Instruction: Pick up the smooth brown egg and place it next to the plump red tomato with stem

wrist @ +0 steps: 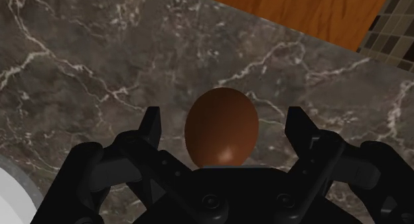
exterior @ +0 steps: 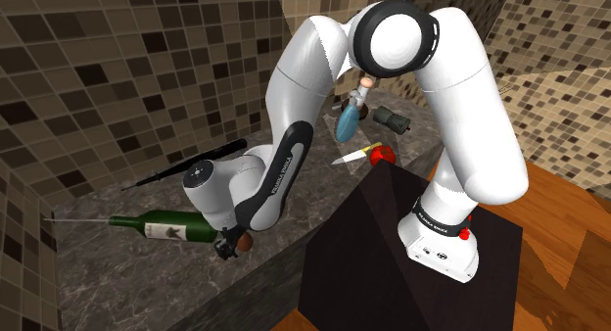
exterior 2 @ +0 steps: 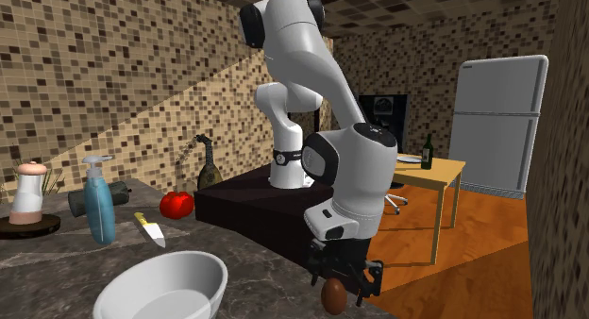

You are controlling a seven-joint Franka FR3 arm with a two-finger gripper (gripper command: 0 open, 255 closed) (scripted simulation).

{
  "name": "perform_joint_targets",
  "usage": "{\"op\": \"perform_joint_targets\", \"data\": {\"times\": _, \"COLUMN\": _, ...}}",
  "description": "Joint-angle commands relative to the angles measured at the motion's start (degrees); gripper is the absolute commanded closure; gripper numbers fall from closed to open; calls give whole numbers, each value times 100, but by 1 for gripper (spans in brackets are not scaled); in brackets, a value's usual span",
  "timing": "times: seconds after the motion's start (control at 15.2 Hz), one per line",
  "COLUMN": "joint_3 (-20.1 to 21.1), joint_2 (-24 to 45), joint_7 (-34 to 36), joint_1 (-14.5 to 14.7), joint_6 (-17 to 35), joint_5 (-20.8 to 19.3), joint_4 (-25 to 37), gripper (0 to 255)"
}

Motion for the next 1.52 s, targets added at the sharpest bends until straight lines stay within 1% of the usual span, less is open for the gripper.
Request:
{"op": "perform_joint_targets", "data": {"times": 0.0, "joint_3": -1, "joint_2": 1, "joint_7": 0, "joint_1": 0, "joint_6": 1, "joint_5": -1, "joint_4": 0, "gripper": 0}}
{"op": "perform_joint_targets", "data": {"times": 0.07, "joint_3": 0, "joint_2": 0, "joint_7": 0, "joint_1": 0, "joint_6": 1, "joint_5": 0, "joint_4": 0, "gripper": 0}}
{"op": "perform_joint_targets", "data": {"times": 0.13, "joint_3": 0, "joint_2": 0, "joint_7": 0, "joint_1": 0, "joint_6": 1, "joint_5": 0, "joint_4": 0, "gripper": 255}}
{"op": "perform_joint_targets", "data": {"times": 0.73, "joint_3": -1, "joint_2": 1, "joint_7": 0, "joint_1": 0, "joint_6": 1, "joint_5": -1, "joint_4": 0, "gripper": 255}}
{"op": "perform_joint_targets", "data": {"times": 1.45, "joint_3": 351, "joint_2": -764, "joint_7": -275, "joint_1": -261, "joint_6": -474, "joint_5": 392, "joint_4": -263, "gripper": 255}}
